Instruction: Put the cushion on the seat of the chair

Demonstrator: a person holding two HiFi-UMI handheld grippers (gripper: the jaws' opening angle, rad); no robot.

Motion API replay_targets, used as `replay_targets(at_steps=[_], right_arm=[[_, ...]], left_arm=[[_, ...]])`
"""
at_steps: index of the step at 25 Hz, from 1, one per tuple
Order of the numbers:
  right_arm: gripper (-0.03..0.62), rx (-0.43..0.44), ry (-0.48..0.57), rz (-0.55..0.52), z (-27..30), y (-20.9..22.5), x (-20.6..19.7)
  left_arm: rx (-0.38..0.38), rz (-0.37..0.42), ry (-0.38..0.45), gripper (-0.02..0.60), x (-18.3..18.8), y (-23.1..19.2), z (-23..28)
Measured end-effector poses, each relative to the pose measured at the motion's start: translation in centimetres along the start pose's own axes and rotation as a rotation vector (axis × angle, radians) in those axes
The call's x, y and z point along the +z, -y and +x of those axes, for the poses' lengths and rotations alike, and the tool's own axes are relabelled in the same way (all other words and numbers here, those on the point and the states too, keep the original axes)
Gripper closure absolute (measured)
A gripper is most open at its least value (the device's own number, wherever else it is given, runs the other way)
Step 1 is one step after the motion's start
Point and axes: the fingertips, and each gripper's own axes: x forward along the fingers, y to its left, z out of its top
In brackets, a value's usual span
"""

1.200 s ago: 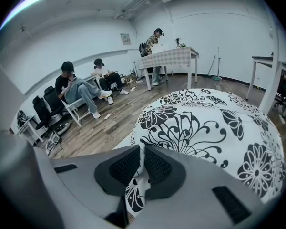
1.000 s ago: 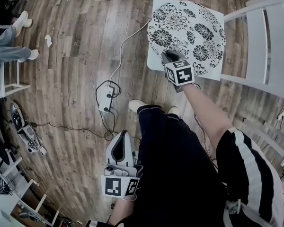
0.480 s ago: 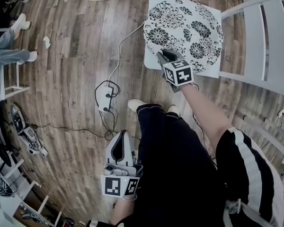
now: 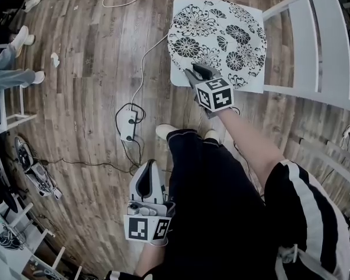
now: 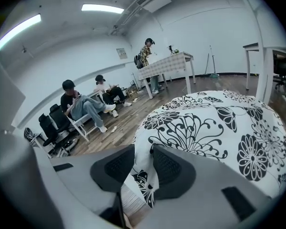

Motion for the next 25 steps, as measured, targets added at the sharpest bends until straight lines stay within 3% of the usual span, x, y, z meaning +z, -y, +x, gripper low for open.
replay_targets(at_steps=[10, 18, 25], right_arm=[[0.467, 0.005, 0.028, 0.012, -2.5, -1.4, 0.8], [0.467, 0.035, 0.151, 0.012, -9.1, -2.6, 4.4], [0.467, 0.043, 0.275, -0.063, -15.8, -3.8, 8.2]], left_arm=[[-0.036, 0.039, 0.01, 0.574, 0.6, 1.3, 0.1], [-0.091, 0.066, 0.044, 0.574, 1.9, 3.8, 1.0], [-0.162, 0.113, 0.072, 0.574, 2.9, 7.6, 2.2]])
